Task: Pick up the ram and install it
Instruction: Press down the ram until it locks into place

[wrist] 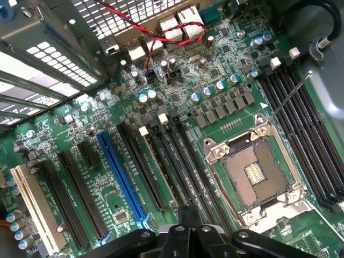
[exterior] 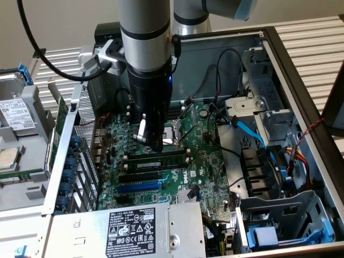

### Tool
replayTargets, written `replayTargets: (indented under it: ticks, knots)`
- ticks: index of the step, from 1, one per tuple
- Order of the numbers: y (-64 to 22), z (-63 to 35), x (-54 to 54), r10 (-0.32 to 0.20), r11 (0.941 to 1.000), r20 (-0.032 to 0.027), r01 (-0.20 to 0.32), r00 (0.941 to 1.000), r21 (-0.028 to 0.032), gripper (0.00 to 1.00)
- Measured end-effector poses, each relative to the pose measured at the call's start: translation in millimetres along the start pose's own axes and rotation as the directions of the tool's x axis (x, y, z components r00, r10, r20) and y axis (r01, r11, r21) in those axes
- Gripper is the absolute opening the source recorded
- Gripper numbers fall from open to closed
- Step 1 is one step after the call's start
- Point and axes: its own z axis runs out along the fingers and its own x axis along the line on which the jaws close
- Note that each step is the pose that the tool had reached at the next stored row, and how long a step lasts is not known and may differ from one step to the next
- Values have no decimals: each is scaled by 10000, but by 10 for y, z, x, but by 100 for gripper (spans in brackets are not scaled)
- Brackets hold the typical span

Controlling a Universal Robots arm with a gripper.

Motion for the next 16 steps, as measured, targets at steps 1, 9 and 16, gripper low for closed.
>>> replayTargets:
  ticks: [1, 9, 16]
  knots:
    - [0, 0, 0, 115, 9999, -9, -115, 9999, 9, 11]
    - [0, 1, 0, 1143, 9934, -19, -1143, 9934, 50, 11]
    - [0, 3, 0, 2052, 9787, -5, -2052, 9787, 74, 11]
